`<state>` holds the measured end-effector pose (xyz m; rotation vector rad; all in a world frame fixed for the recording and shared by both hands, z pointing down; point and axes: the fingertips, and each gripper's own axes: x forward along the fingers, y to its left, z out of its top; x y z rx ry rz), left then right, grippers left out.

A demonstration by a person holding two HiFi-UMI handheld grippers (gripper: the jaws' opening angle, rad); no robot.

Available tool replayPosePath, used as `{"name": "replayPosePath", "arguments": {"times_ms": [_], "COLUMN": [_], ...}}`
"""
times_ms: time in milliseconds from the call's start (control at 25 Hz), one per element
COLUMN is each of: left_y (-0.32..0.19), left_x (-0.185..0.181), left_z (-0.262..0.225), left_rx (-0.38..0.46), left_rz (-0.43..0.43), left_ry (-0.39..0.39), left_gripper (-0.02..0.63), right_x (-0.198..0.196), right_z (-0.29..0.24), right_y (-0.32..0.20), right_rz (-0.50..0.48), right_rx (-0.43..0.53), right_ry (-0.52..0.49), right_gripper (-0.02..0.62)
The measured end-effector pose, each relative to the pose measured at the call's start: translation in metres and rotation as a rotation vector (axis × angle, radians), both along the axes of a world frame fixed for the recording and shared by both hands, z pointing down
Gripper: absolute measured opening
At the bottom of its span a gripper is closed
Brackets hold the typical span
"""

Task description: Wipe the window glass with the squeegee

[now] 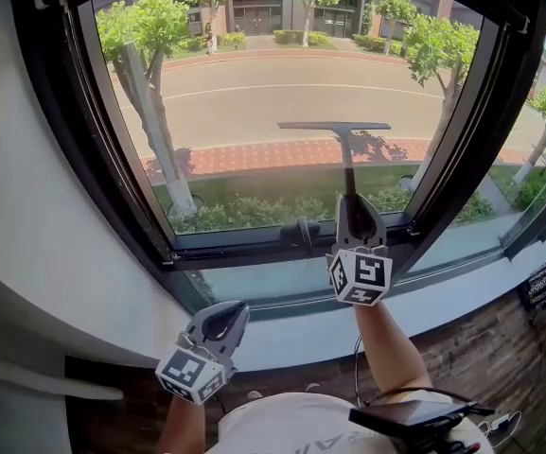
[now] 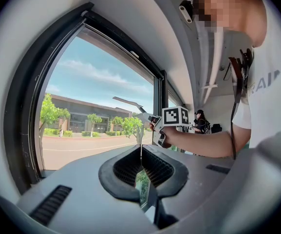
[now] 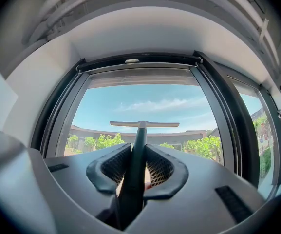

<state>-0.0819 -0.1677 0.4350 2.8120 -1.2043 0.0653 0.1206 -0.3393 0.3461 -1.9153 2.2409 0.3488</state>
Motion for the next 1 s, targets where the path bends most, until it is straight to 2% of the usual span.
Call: {"name": "replayPosePath", "arguments": {"times_ms": [560,1000], "left_y": [0.006,0.008], "left_x": [-0.005,0.004], "left_z": [0.004,0.007], "left_rx": [-0.014,-0.02], "left_rz": [-0.021,-0.005], "left_ry": [-0.001,-0.004], "left_gripper": [0.023,0.023], "right_x": [0.002,0.007], "right_z": [0.064,0.1], "right_y": [0.006,0.009], "right_rz": [-0.001,-0.002], "right_rx": [-0.107,-0.185], "right_ry": [0.006,0.002], "right_gripper": [0.1,0.1]}}
